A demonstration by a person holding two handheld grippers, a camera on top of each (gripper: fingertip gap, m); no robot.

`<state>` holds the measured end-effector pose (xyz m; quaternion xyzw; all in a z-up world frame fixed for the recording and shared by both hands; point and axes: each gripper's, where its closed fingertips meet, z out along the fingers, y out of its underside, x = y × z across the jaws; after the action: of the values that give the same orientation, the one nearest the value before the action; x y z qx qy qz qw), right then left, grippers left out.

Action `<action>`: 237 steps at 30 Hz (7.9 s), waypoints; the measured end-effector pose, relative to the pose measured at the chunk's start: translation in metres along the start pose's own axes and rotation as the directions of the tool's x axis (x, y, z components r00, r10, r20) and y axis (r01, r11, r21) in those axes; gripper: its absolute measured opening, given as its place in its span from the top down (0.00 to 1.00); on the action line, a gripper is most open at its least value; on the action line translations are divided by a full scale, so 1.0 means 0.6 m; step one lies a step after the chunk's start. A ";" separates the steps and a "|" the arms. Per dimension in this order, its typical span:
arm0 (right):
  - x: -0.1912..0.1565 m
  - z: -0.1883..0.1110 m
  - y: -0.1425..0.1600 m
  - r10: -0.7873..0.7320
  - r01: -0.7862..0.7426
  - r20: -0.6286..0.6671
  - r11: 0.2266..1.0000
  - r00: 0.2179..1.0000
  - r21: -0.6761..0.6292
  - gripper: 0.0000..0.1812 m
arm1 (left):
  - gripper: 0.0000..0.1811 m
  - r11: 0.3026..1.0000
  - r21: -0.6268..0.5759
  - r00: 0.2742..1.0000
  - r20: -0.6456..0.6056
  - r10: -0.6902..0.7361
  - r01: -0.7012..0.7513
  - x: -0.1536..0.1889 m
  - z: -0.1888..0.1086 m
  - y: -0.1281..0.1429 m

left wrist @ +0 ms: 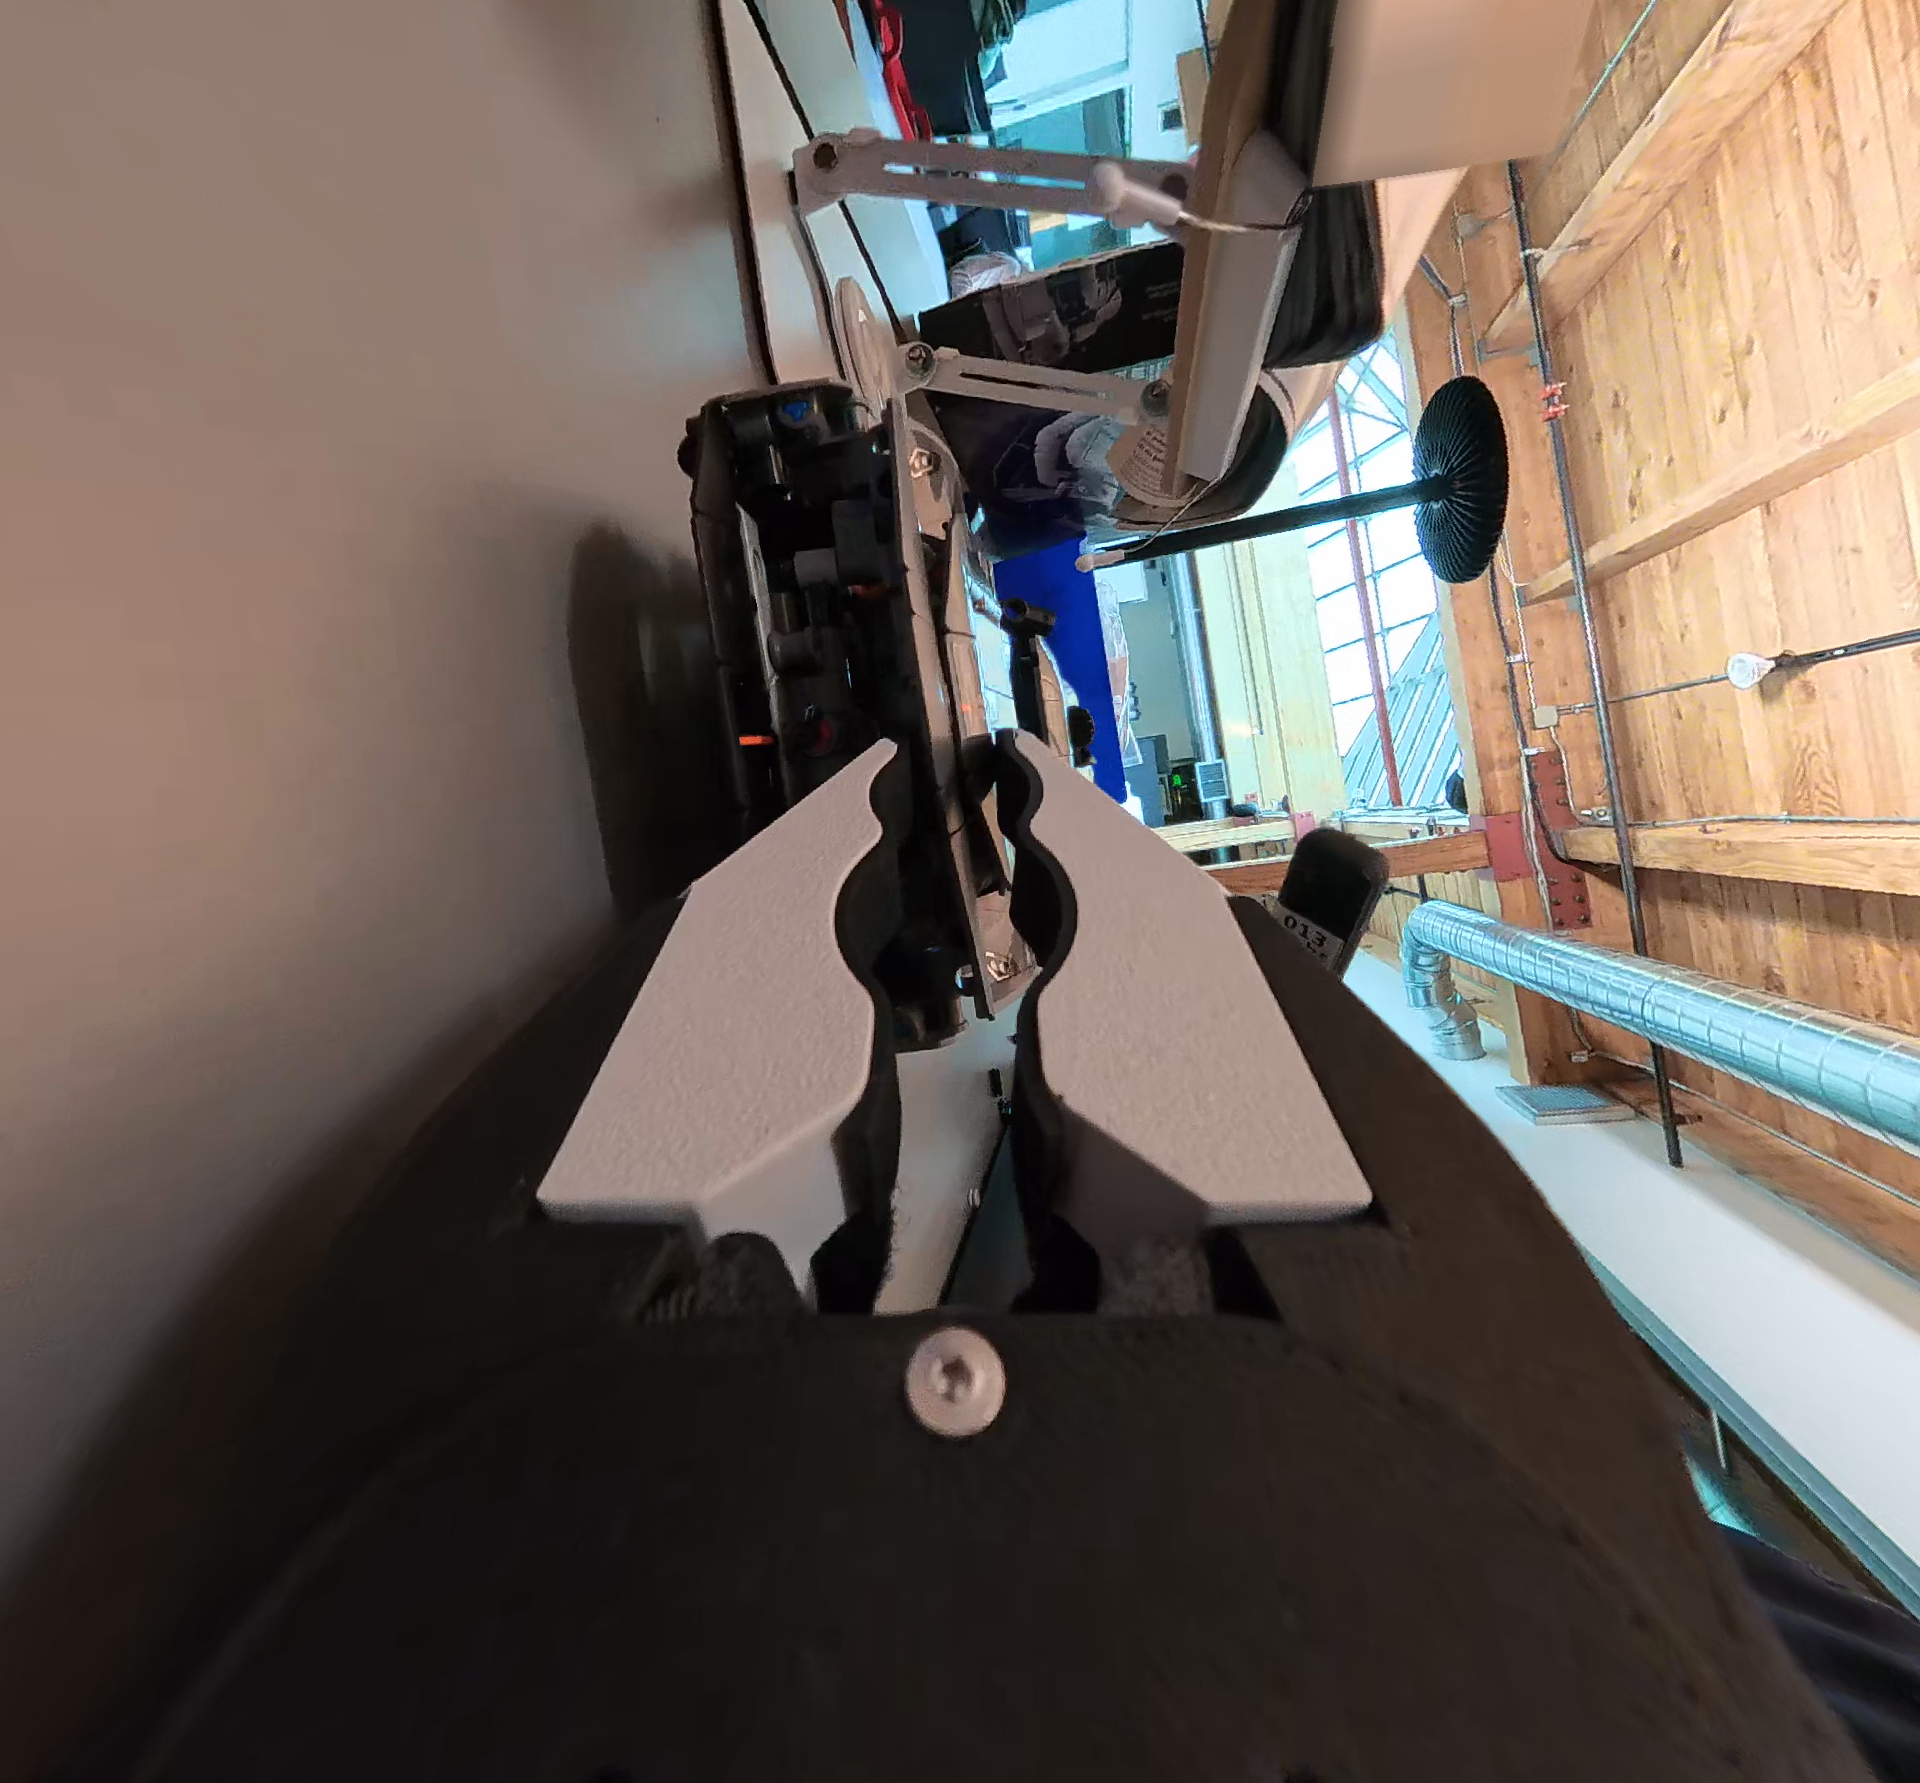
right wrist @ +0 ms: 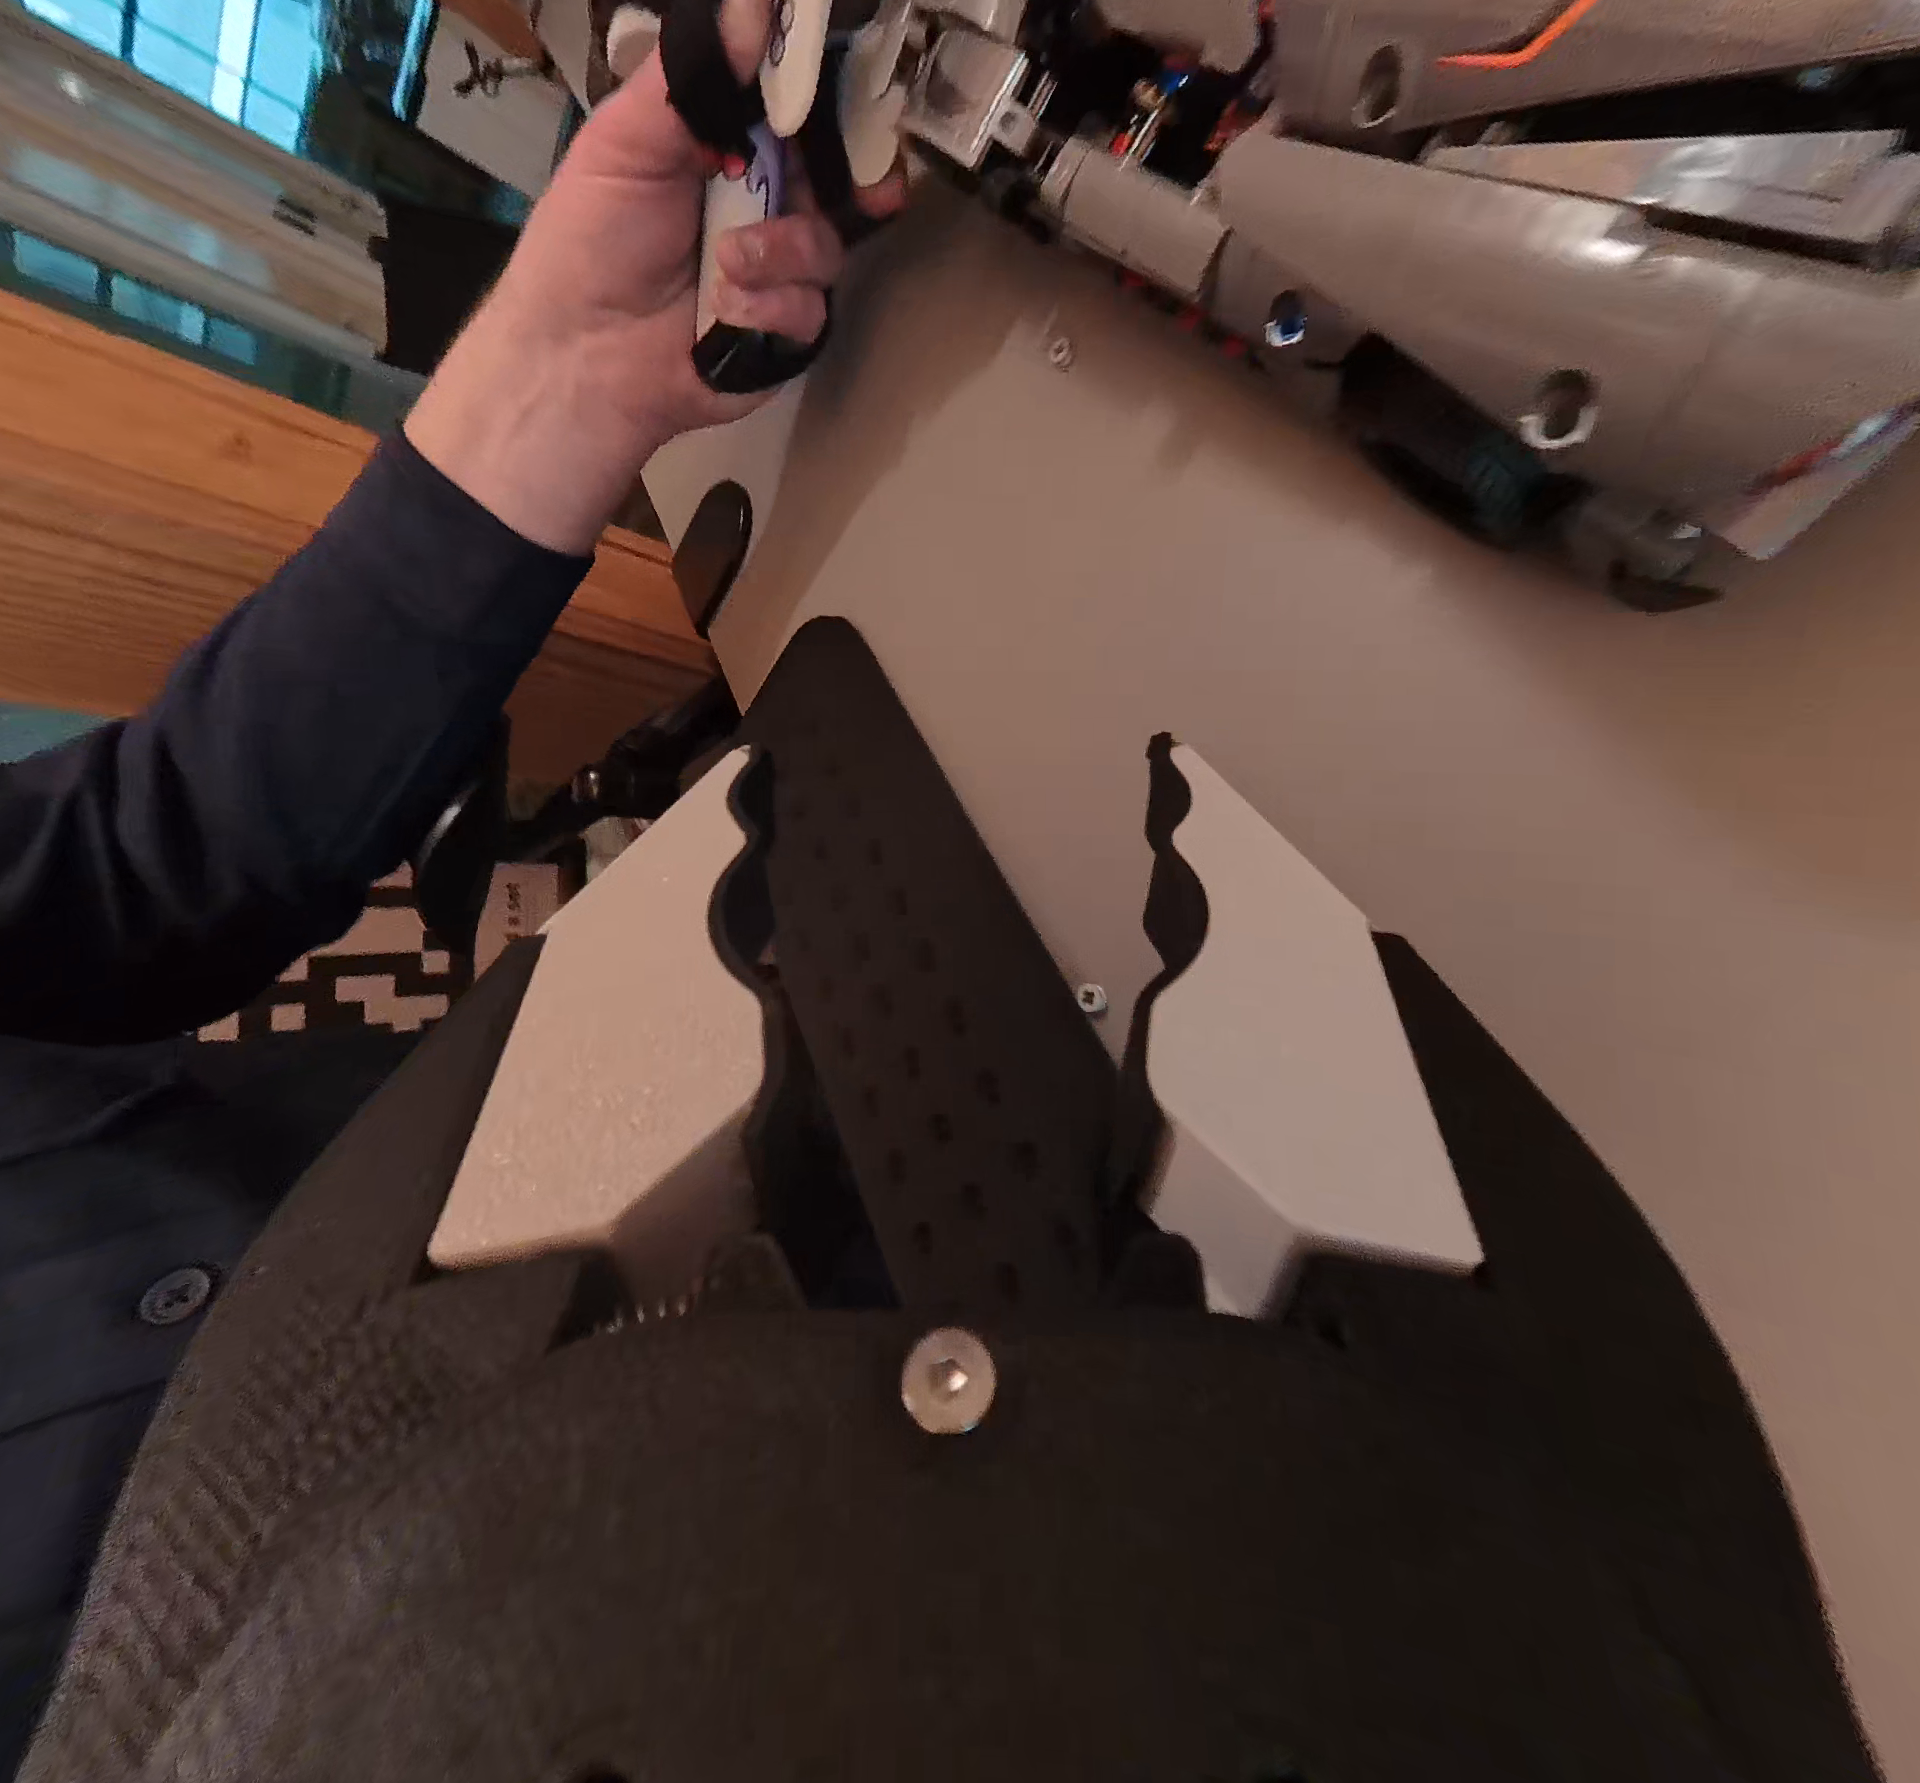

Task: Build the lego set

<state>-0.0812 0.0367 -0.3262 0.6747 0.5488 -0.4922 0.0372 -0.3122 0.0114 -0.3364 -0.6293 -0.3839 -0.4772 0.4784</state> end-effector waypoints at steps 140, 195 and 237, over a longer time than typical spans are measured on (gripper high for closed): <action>0.241 -0.037 -0.028 -0.390 0.356 -0.492 0.920 0.778 -0.166 1.00 | 0.92 0.953 0.257 0.979 0.084 -0.188 0.161 -0.035 -0.117 0.077; 0.268 -0.095 -0.016 -0.301 0.318 -0.579 0.945 0.757 -0.076 0.84 | 0.73 0.956 -0.104 0.893 0.341 0.294 -0.275 -0.029 -0.144 0.115; 0.179 0.115 -0.112 -0.341 0.376 -0.516 0.926 0.786 -0.038 0.65 | 0.75 0.904 -0.212 0.876 0.241 0.417 -0.372 -0.063 -0.094 -0.005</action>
<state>-0.1858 0.0981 -0.4042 0.6654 0.6398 -0.3103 -0.2271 -0.3375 -0.0435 -0.3676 -0.7917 -0.2716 -0.3044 0.4547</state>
